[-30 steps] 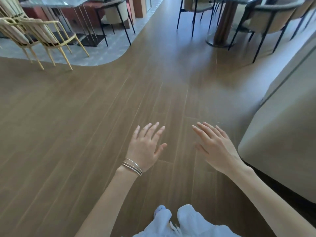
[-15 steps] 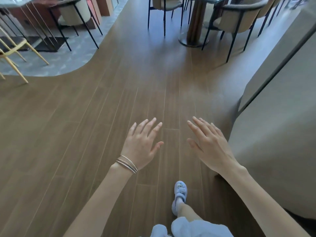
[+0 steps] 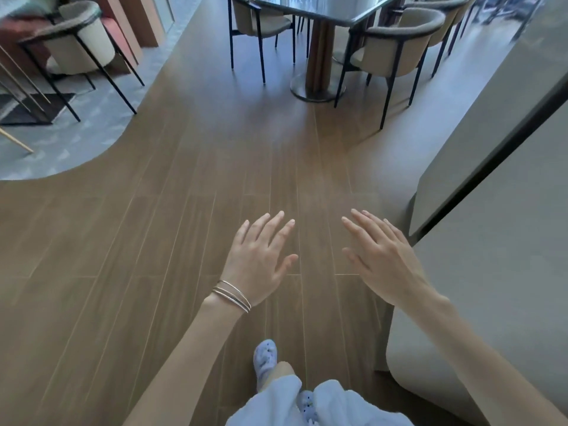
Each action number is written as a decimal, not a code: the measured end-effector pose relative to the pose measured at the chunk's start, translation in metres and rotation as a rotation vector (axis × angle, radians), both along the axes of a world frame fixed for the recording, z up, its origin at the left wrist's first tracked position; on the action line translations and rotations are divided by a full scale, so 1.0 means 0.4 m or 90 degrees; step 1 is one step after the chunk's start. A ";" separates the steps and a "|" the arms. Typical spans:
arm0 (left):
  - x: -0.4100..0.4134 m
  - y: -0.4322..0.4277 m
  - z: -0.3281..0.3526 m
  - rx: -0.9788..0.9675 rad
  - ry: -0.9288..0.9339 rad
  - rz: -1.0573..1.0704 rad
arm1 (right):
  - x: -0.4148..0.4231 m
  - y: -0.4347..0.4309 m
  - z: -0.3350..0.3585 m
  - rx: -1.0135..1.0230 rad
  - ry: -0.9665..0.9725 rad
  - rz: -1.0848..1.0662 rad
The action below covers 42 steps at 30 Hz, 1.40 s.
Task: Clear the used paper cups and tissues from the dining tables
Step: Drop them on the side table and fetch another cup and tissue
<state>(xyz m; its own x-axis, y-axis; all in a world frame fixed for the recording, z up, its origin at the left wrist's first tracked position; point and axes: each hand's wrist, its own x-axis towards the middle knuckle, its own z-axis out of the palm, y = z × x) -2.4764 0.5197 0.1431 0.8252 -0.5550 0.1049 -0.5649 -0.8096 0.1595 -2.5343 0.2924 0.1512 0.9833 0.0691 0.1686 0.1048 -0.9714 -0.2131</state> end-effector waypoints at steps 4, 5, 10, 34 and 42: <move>0.193 -0.057 -0.021 -0.007 -0.005 -0.033 | 0.156 -0.054 -0.034 -0.013 0.033 -0.034; 0.249 -0.067 -0.021 -0.013 -0.008 -0.039 | 0.205 -0.065 -0.037 -0.016 0.040 -0.040; 0.555 -0.104 0.017 0.000 -0.027 -0.070 | 0.478 -0.100 -0.003 -0.008 0.032 -0.060; 1.503 -0.715 0.029 -0.019 -0.030 -0.172 | 1.355 -0.669 0.017 0.004 0.021 -0.140; 1.772 -0.996 0.082 -0.035 -0.063 -0.173 | 1.634 -0.947 0.090 0.020 -0.109 -0.142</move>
<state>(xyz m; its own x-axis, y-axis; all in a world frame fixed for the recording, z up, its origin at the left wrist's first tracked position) -1.7677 0.1215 0.1758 0.6309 -0.7458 0.2140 -0.7751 -0.6179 0.1317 -1.8808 -0.0863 0.1873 0.9305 -0.1541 0.3323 -0.0741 -0.9676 -0.2412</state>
